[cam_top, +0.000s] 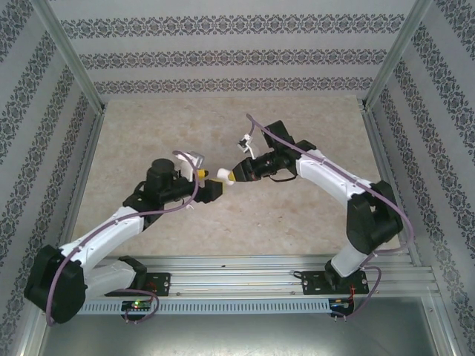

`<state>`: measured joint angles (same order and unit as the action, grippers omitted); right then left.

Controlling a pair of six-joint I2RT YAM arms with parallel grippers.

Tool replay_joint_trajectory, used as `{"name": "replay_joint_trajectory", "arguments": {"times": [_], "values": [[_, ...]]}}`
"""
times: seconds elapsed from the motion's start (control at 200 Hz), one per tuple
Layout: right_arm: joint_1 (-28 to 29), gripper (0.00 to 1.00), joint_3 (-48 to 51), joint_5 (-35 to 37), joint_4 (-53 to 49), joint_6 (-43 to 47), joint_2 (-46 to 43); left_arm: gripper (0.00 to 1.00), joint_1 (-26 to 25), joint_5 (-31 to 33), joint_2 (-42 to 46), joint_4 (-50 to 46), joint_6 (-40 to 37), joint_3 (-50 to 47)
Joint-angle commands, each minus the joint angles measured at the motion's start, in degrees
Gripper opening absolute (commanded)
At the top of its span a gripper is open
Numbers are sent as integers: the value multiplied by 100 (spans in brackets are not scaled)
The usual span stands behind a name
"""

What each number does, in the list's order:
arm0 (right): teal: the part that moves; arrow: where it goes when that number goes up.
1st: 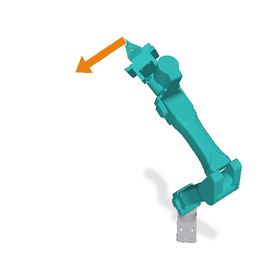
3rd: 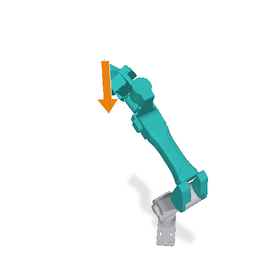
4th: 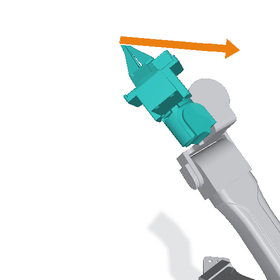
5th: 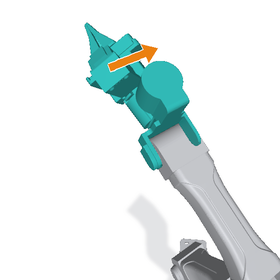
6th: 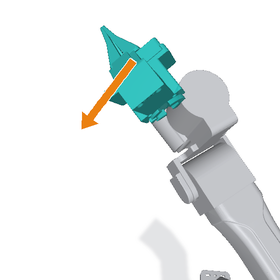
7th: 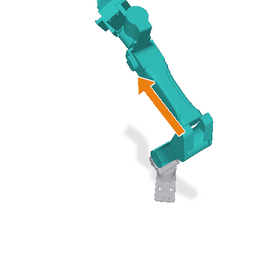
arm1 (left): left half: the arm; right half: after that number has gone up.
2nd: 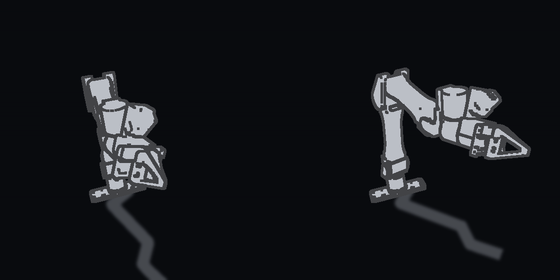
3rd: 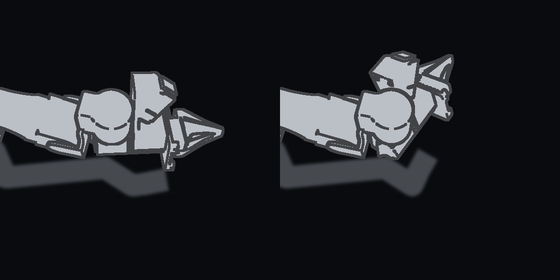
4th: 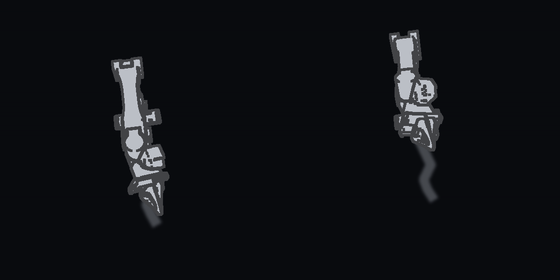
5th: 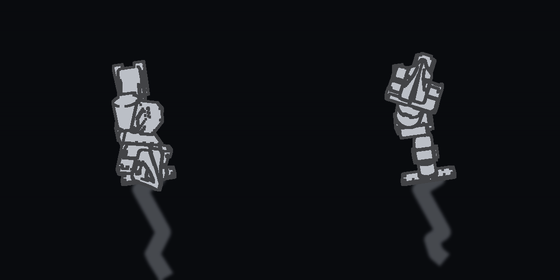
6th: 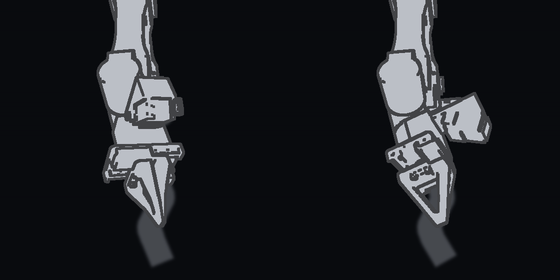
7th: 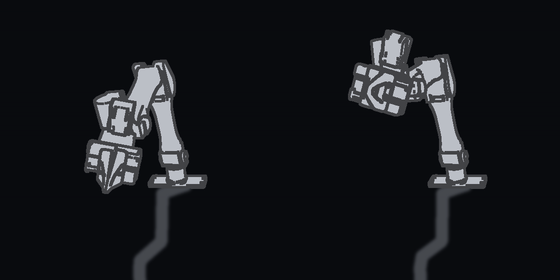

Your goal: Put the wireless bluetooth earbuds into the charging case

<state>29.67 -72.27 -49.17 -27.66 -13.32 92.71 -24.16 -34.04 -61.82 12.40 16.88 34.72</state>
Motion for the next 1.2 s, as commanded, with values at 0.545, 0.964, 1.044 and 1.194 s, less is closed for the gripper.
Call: {"name": "replay_joint_trajectory", "arguments": {"times": [0.545,0.964,1.044,1.194], "values": [[548,3,53,-15,-15,529,-1349,72,1206,-3808,-1171,5848,4059,-466],[592,2,-100,66,28,466,-1158,72,893,-3671,-304,2524,1877,-136],[643,2,-116,-41,100,458,-1137,70,884,-3695,-302,2596,1950,-141],[723,2,-146,-68,166,445,-1075,63,841,-3776,-426,3132,2354,-161]]}}
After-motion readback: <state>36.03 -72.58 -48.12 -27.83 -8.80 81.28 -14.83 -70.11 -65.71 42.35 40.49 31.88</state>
